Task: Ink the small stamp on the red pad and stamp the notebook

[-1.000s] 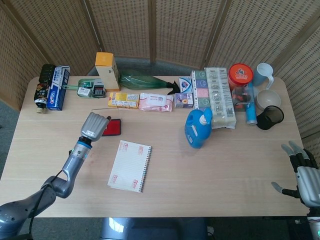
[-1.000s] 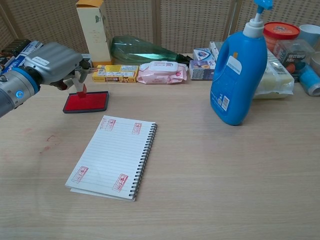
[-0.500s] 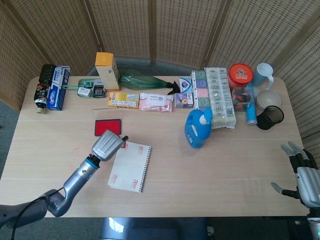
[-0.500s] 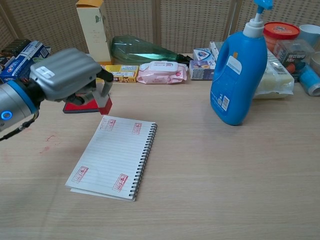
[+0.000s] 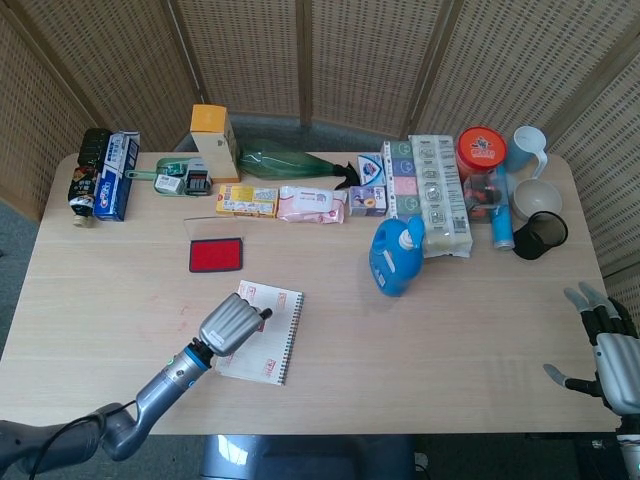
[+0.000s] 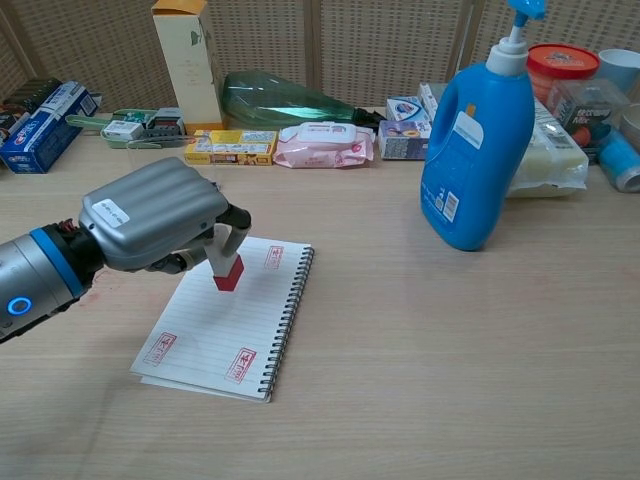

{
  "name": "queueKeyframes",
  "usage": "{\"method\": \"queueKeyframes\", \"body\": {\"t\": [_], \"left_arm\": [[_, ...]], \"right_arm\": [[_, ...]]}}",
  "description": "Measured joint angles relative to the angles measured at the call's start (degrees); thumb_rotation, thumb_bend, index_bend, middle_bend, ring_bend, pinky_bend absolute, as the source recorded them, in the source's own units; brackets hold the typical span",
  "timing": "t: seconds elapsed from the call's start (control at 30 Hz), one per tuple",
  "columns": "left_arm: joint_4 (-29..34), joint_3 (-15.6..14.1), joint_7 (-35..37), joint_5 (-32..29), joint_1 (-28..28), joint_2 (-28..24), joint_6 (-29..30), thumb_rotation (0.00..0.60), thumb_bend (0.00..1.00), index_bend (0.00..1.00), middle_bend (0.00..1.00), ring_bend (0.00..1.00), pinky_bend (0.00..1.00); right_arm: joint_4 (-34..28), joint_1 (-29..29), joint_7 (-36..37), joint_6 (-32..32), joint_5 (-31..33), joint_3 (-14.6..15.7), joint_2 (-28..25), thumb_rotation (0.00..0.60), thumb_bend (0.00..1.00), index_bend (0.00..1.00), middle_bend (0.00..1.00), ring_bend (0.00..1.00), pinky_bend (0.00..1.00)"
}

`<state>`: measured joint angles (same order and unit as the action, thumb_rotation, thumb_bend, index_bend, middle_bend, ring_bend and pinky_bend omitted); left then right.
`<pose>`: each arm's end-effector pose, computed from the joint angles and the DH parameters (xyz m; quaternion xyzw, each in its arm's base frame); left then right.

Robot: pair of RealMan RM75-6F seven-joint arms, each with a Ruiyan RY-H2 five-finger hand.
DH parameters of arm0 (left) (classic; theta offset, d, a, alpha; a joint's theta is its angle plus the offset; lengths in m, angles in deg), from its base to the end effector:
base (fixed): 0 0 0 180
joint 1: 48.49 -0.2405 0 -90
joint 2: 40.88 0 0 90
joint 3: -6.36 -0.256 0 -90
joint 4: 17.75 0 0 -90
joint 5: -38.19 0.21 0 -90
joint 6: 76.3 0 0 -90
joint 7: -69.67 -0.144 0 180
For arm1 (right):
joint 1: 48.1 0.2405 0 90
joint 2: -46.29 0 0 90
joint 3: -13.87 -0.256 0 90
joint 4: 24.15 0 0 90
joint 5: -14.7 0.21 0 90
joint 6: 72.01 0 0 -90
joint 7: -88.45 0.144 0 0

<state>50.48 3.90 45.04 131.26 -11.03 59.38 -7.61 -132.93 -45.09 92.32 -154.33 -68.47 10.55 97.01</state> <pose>-0.1602 0.2780 -0.0690 -0.8295 -0.1205 -0.3835 0.3878 -0.2804 -0.1693 0.2004 0.5613 -0.4525 0.3968 0.5681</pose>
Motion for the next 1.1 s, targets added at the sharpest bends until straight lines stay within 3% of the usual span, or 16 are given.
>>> {"method": "queueKeyframes", "body": {"t": [1.1], "left_arm": [[-4.8,0.2,-1.4,0.1,-1.0,4.0,-3.9,0.6,0.41,0.65,1.0,1.0,1.0]], "right_arm": [[-0.1,0.0,0.4,-0.1,-0.2,0.1,-0.3,0.6,0.01,0.06,0.0,0.0,0.0]]}}
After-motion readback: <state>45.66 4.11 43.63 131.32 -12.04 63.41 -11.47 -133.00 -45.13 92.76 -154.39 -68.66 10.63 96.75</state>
